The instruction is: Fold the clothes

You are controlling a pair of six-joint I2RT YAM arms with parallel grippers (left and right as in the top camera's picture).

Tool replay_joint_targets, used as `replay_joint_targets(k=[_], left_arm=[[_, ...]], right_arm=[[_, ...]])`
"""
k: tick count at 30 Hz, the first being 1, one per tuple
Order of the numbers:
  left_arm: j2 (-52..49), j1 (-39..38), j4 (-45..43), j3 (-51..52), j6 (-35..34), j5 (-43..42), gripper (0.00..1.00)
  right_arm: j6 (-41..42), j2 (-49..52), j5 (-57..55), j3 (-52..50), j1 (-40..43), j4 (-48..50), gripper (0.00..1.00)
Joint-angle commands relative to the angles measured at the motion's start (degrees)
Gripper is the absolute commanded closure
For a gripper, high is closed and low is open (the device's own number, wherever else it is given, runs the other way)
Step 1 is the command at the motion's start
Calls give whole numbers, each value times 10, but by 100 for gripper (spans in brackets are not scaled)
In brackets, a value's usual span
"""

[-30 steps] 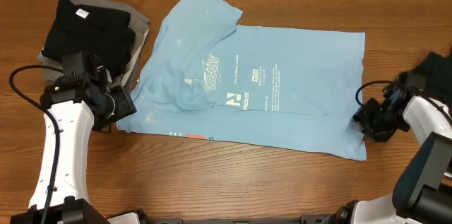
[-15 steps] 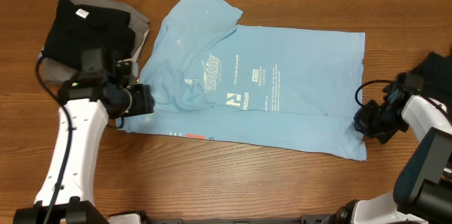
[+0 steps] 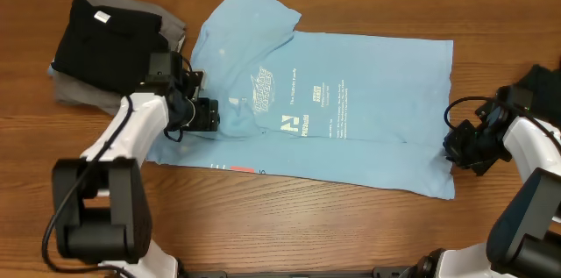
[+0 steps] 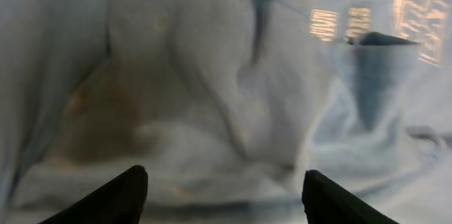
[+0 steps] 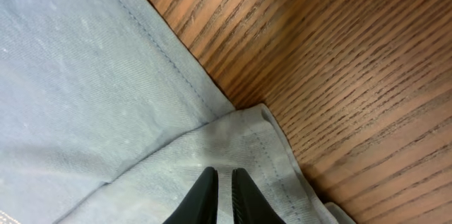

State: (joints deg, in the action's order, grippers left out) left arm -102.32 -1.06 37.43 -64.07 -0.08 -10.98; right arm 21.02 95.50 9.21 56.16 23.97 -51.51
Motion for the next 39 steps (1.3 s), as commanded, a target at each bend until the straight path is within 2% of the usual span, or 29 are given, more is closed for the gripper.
replay_joint_targets(k=[1,6,9,10,11,12,13,15,17,18,19,20,21,22,24,29,35,39], left_arm=[[-20,-2,-24,-7,-22,-7,29],[-24,-2,-56,-7,-38,-7,55],[-24,-2,-65,-7,-40,-7,63],[-24,-2,-66,-7,-40,-7,63],[-24,-2,-66,-7,-40,-7,58],[-24,-2,-66,-7,-40,-7,43],[-24,-3,-66,-7,-39,-12,34],[-25,-9,-66,-6,-29,-20,34],[-30,-17,-66,-6,-20,-22,39],[-32,-21,-66,-6,-15,-22,43],[-36,-28,-66,-6,-16,-22,52],[-37,-31,-66,-6,-16,-21,57],[-37,-34,-64,-6,-16,-19,66],[-37,-35,-62,-6,-16,-14,79],[-37,-35,-57,-7,-19,-11,96],[-36,-20,-3,-42,-63,27,96],[-36,-9,40,-100,-64,31,96],[-36,-9,48,-116,-68,39,96]], right_arm=[[4,-16,5,12,0,2,88],[4,-16,5,12,0,2,88],[2,-16,6,12,0,1,88],[2,-16,7,12,0,2,88],[2,-16,7,12,0,2,87],[2,-16,9,12,0,2,87],[2,-16,9,12,0,2,87],[2,-16,9,12,0,2,87],[2,-16,9,12,0,2,87],[2,-16,9,12,0,3,87],[2,-16,9,12,0,4,87],[2,-16,9,12,0,4,87],[2,-16,9,12,0,4,87],[2,-16,9,12,0,3,87],[2,-16,9,12,0,2,87],[-12,-16,12,12,0,9,87],[-42,-16,54,12,0,19,87],[-49,-16,63,12,0,21,94]])
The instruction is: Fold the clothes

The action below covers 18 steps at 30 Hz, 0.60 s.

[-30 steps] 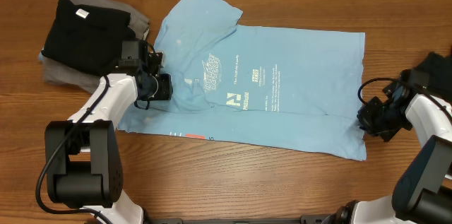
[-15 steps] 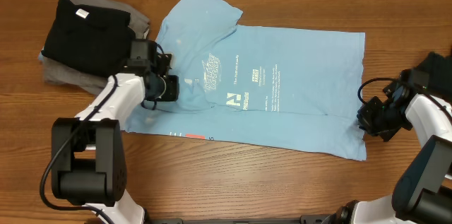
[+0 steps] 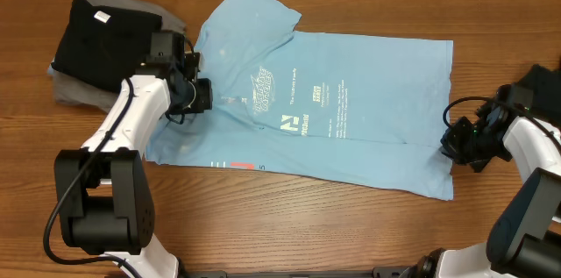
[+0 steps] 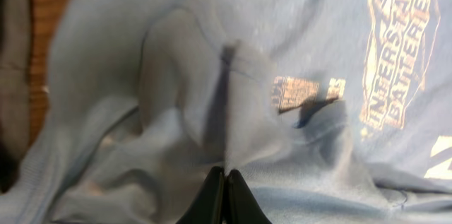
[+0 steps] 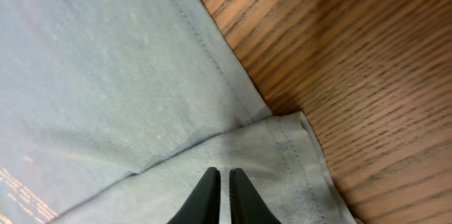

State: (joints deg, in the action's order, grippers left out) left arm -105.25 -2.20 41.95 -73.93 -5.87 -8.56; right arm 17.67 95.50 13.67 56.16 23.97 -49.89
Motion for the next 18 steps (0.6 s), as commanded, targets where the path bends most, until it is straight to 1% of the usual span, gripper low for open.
replay_joint_targets(k=[1,3,4,5,6,9,13,14,16,17,18], left_arm=[[-7,3,5,-19,-10,15,96],[-7,3,11,-19,-12,17,96],[-7,3,15,-20,-17,23,96],[-7,3,18,-20,-20,26,96],[-7,3,23,-20,-20,28,96],[-7,3,33,-20,-19,28,96],[-7,3,39,-20,-19,27,96],[-7,3,39,-20,-19,27,96],[-7,3,39,-20,-19,27,96],[-7,3,39,-20,-19,27,96],[-7,3,39,-20,-19,27,96]], right_arm=[[-16,-16,18,12,0,6,96],[-14,-15,10,12,0,9,96],[-10,-15,-6,12,0,8,92],[2,-15,-31,12,0,7,73],[16,-15,-60,12,0,6,61],[40,-15,-90,0,0,15,60],[47,-10,-90,-26,0,39,52],[47,-9,-92,-32,0,46,52],[50,-8,-91,-47,0,64,52],[51,-8,-91,-52,0,71,55],[51,-7,-92,-57,0,76,60]])
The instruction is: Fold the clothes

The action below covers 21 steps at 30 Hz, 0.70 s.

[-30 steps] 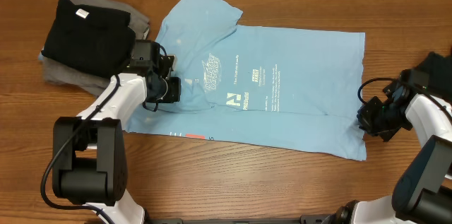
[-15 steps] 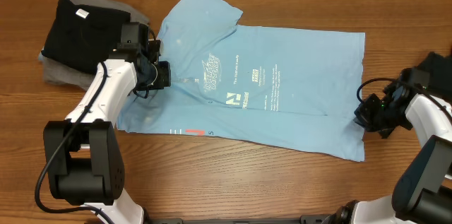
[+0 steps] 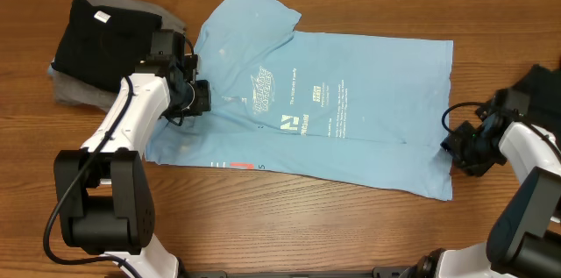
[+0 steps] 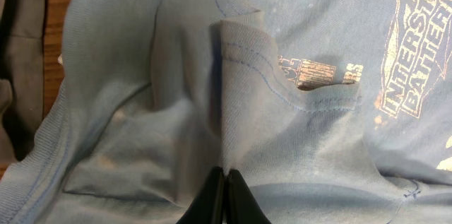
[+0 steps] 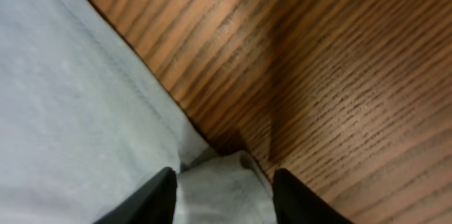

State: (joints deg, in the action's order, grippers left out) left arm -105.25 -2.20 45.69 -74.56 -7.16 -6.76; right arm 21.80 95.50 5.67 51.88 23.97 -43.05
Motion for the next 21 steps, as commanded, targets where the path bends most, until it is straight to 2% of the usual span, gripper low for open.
replay_joint_targets(k=[1,4,7,15,21], left_arm=[[-7,3,3,-13,-6,9,96],[-7,3,4,-13,-6,9,96],[-7,3,7,-13,-6,10,96],[-7,3,11,-17,-6,9,96],[-7,3,37,-42,-8,15,96]], right_arm=[[10,-7,-12,-16,0,11,67],[10,-7,-11,-15,4,14,84],[9,-7,-11,-9,7,10,95],[-4,-32,30,53,9,-45,96],[-21,-46,54,64,9,-47,96]])
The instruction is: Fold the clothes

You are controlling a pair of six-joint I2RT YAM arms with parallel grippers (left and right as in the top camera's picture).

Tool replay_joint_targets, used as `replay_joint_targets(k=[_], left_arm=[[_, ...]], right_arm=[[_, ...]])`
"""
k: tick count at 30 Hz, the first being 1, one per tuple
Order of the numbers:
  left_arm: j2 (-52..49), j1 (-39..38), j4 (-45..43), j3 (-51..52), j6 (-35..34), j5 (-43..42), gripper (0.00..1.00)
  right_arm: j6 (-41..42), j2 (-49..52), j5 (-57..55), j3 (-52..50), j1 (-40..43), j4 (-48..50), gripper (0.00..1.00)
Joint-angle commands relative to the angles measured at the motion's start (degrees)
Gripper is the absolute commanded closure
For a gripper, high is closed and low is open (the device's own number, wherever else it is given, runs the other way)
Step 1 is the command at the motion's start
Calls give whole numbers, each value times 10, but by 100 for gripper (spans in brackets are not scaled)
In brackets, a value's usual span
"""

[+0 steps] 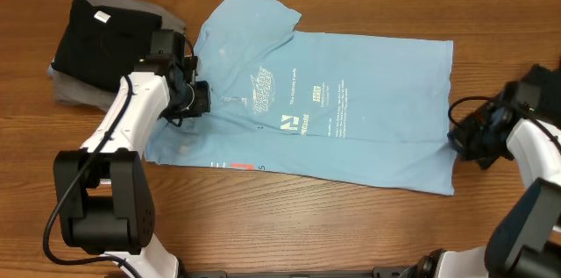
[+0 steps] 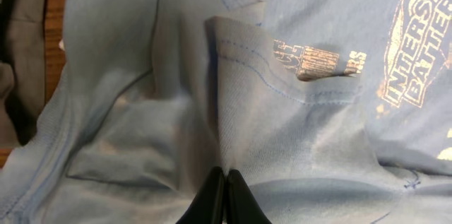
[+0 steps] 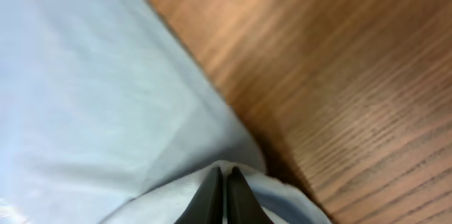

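A light blue T-shirt [image 1: 333,103] lies spread across the table, collar to the left and hem to the right, with one sleeve folded over at the back left. My left gripper [image 1: 200,98] is shut on a pinch of fabric beside the collar, and the neck label [image 2: 318,60] shows just ahead of the closed left gripper [image 2: 224,174]. My right gripper [image 1: 458,142] is at the shirt's right edge, shut on the hem fold [image 3: 183,196] close to the bare wood; the tips of the right gripper [image 3: 224,176] touch.
A folded black garment [image 1: 101,32] sits on a grey one [image 1: 70,92] at the back left, close to my left arm. A dark object [image 1: 545,81] lies at the right edge. Bare wooden table [image 1: 307,225] runs along the front.
My right gripper was open around the hem corner; it is now shut on the hem. The left gripper still pinches the fabric by the collar, barely shifted.
At first my left gripper was open, low over the collar area, while the right was shut on the hem. Then the left was shut on fabric by the collar, slightly farther back. The right then stood open at the hem corner, and is now shut on it again.
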State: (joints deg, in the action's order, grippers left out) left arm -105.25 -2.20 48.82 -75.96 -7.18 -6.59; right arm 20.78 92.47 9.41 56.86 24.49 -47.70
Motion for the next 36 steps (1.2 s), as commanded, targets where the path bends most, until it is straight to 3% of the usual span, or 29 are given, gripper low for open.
replay_joint_targets(k=[1,11,13,14,17,20,23,26,30,34,36], left_arm=[[-7,3,9,-33,-8,19,96],[-7,3,21,-49,-8,59,96],[-7,3,21,-49,-7,57,96],[-7,3,22,-49,-7,57,94],[-7,3,30,-49,-8,55,75],[-7,3,42,-49,-8,55,65],[-7,3,52,-49,-7,54,60],[-6,3,69,-59,-5,39,61],[-1,2,107,-127,27,-4,59],[0,-8,123,-239,64,-39,34],[0,-16,111,-280,79,-49,27]], right_arm=[[-11,-16,16,14,3,0,96],[-11,-16,30,13,3,32,96],[-12,-16,42,13,3,36,91],[-19,-16,50,13,3,38,88],[-45,-16,71,13,3,43,78],[-47,-16,72,13,3,49,71],[-43,-16,75,13,5,60,68],[-44,-16,100,17,5,75,66],[-45,-16,117,73,1,58,64],[-45,-15,117,170,-9,34,56],[-35,-15,117,209,-10,48,54]])
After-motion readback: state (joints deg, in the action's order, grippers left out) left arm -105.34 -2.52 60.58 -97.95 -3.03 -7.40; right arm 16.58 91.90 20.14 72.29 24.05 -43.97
